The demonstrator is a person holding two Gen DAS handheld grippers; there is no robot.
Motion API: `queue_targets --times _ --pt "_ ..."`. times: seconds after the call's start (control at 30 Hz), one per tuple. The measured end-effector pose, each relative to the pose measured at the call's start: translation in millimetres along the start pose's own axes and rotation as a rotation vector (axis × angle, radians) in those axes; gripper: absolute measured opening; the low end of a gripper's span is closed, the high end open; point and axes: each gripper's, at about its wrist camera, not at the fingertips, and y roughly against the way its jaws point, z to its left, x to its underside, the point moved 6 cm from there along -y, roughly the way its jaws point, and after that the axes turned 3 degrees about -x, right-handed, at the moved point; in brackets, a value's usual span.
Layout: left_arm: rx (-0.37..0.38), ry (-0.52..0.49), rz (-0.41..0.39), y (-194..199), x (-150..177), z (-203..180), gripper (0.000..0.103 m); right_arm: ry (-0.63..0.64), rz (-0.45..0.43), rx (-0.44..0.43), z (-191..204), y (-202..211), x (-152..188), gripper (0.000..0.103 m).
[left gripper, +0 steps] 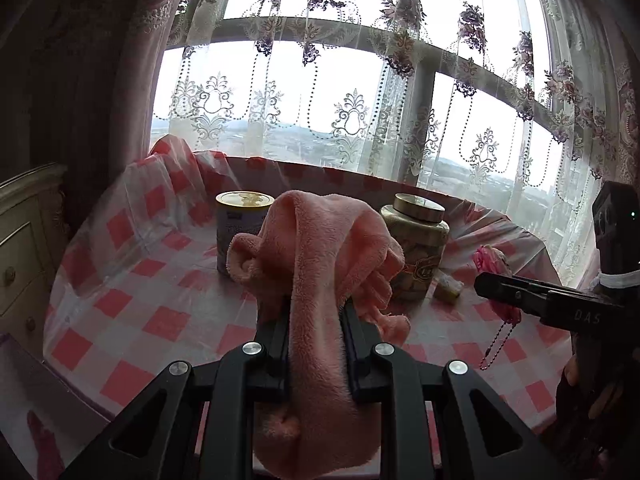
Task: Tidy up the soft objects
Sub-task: 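Carry cloth and pouch to the white box and release both tools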
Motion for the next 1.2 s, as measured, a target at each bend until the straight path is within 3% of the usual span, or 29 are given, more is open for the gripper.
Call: queue_targets --times 0.3,0.5,0.87,1.0,1.2 --pt "-0.083 0.051 0.016 28.5 19.6 43.3 0.022 0.071 0.026 -0.05 33.5 -6.4 -0.7 0.074" --pt "-0.166 0.153 0.024 52.6 36.2 93.2 0.022 0.158 0.065 -0.117 74.6 -21.0 5.9 0.074" --pt "-0.312 0.278 -0.006 90.7 47.5 164.6 0.022 0.383 0.132 -0.251 174.0 -49.1 20.0 0.074" --pt "-0.415 0.261 0.0 96.7 51.8 182.7 0.022 0.469 0.168 -0.315 214.5 -62.1 29.7 0.074" --pt "-0.531 0.315 0.059 103.8 71.5 222.8 0.022 0.623 0.237 -0.418 276.5 -80.9 59.6 0.074"
